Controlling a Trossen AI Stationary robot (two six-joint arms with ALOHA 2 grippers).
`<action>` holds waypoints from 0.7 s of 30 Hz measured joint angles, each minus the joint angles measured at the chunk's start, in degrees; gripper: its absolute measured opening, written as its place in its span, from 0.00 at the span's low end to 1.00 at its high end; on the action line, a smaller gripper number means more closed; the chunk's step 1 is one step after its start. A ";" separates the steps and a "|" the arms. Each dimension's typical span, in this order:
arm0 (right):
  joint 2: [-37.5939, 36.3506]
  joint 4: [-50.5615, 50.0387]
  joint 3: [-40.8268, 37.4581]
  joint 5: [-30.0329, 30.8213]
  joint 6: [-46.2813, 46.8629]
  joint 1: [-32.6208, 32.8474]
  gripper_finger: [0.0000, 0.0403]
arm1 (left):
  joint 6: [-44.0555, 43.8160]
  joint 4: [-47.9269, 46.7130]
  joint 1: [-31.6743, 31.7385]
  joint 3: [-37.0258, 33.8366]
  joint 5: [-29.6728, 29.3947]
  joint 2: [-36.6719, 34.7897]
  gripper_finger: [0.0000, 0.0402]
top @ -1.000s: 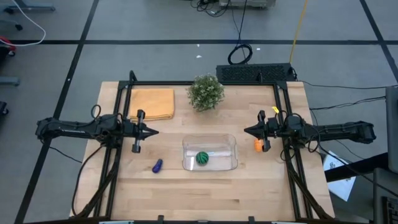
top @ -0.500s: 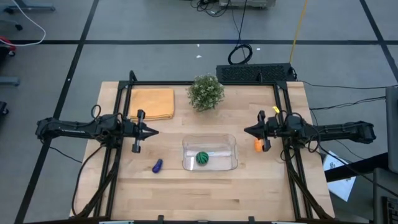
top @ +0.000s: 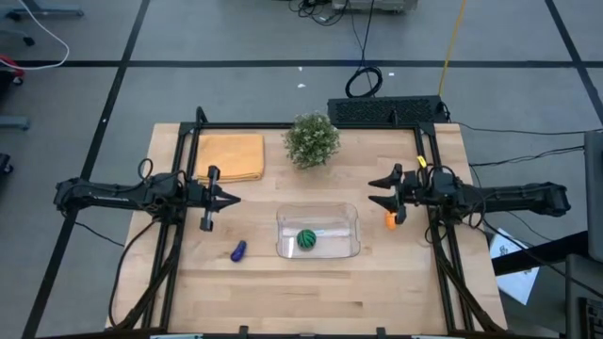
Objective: Pick and placing Produce into tupperware
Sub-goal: Put the pumpkin into the transparent bin
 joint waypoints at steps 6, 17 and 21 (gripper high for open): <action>1.16 -8.99 4.91 0.02 0.49 0.00 0.62 | 0.00 -0.02 0.00 0.00 0.00 0.00 0.05; 4.10 -36.35 17.10 3.02 9.94 0.00 0.61 | -0.24 -0.44 0.00 0.00 -0.02 0.11 0.05; 5.16 -41.12 19.32 3.02 11.54 0.00 0.61 | -0.22 -0.42 0.00 0.00 -0.02 0.11 0.05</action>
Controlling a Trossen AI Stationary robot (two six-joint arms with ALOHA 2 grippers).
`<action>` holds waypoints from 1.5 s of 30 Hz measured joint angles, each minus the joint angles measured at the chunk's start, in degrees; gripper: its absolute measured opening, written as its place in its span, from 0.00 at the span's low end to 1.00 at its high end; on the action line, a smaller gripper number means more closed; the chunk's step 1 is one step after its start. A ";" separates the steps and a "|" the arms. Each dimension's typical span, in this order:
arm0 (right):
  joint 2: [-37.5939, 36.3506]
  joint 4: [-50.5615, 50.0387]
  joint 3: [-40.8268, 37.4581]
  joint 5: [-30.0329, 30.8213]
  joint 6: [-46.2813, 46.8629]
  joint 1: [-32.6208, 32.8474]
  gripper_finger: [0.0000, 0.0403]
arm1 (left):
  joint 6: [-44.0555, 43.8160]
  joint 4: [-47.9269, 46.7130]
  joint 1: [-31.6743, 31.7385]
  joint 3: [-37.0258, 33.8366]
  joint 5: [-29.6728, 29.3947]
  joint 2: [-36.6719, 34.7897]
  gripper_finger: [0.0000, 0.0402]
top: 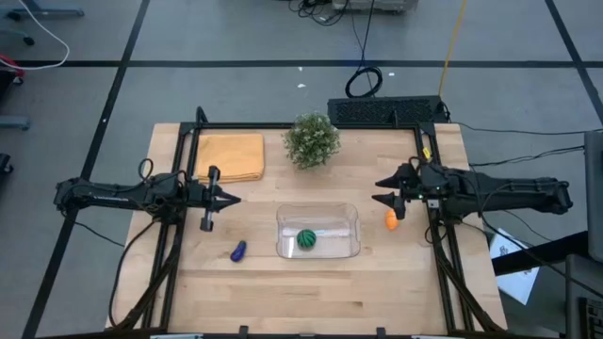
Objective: Pick and placing Produce into tupperware
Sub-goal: Put the pumpkin into the transparent bin
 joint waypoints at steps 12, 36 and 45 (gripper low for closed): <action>0.42 -6.98 0.81 -3.27 6.62 0.00 0.61 | -0.25 0.03 0.00 0.00 -0.02 0.00 0.05; 20.48 -36.39 18.96 -9.74 4.97 -0.04 0.61 | 0.71 -1.31 0.00 0.00 -0.02 0.00 0.05; 26.28 -36.17 18.98 -9.35 -27.29 0.00 0.61 | 0.66 -1.28 0.00 0.00 -0.04 -0.02 0.05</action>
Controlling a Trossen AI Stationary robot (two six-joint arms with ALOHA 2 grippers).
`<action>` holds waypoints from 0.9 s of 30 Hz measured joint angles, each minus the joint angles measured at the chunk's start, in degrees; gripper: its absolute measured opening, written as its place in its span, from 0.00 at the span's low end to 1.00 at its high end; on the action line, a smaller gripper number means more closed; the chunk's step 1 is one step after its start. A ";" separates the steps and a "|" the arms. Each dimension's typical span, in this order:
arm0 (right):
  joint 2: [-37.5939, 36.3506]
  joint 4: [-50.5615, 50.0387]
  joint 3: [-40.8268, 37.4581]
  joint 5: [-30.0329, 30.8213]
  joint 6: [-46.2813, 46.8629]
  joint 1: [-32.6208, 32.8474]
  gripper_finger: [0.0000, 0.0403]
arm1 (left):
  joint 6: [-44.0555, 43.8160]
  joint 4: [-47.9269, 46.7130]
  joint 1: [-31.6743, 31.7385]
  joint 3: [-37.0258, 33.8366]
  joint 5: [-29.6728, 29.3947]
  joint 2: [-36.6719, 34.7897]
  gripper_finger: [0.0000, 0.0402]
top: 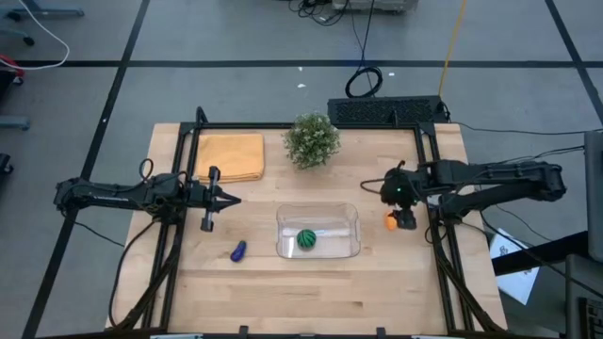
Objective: Pick and placing Produce into tupperware
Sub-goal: Put the pumpkin into the transparent bin
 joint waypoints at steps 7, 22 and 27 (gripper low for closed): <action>-0.03 -0.47 -0.02 3.28 -20.55 0.00 0.61 | 0.00 -0.21 0.00 0.00 -0.01 0.02 0.05; 1.12 -5.05 -0.02 8.91 -35.79 0.20 0.61 | 0.87 -1.26 0.01 0.00 -4.67 0.02 0.05; 1.10 -4.89 -0.02 9.15 -44.05 0.37 0.61 | 0.09 -0.70 0.00 0.00 -8.45 0.02 0.05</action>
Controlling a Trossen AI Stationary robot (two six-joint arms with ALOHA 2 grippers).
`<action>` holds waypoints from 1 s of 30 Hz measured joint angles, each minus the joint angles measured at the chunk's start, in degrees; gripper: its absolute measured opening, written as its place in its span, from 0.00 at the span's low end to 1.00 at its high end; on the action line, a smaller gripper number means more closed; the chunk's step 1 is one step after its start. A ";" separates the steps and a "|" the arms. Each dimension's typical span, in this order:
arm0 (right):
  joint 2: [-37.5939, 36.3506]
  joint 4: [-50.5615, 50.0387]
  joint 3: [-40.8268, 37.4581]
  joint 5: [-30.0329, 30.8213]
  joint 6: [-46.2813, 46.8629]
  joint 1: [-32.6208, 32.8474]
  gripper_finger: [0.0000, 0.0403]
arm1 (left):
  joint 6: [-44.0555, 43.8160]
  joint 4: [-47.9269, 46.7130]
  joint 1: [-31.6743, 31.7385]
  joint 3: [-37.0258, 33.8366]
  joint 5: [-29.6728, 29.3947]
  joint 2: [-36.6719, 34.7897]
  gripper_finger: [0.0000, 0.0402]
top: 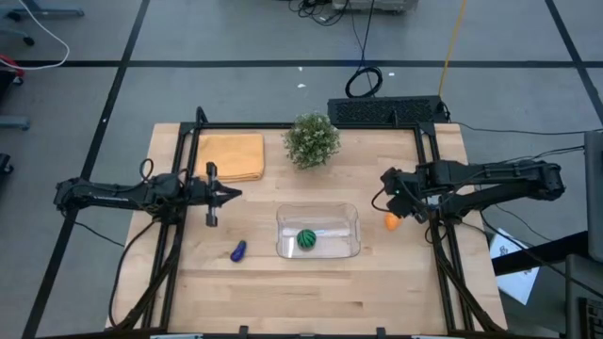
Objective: Pick and placing Produce into tupperware
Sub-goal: Put the pumpkin into the transparent bin
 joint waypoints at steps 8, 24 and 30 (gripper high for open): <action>0.00 -0.96 0.00 -0.12 -9.69 0.02 0.61 | -0.33 4.80 0.02 0.00 -2.64 -0.02 0.05; 0.01 0.49 -6.36 -4.51 -20.18 8.03 0.62 | -2.57 7.11 0.00 0.00 -5.09 0.00 0.05; -0.02 5.24 -8.11 -4.33 -22.14 8.28 0.61 | -3.33 6.95 0.02 0.00 -5.09 0.00 0.05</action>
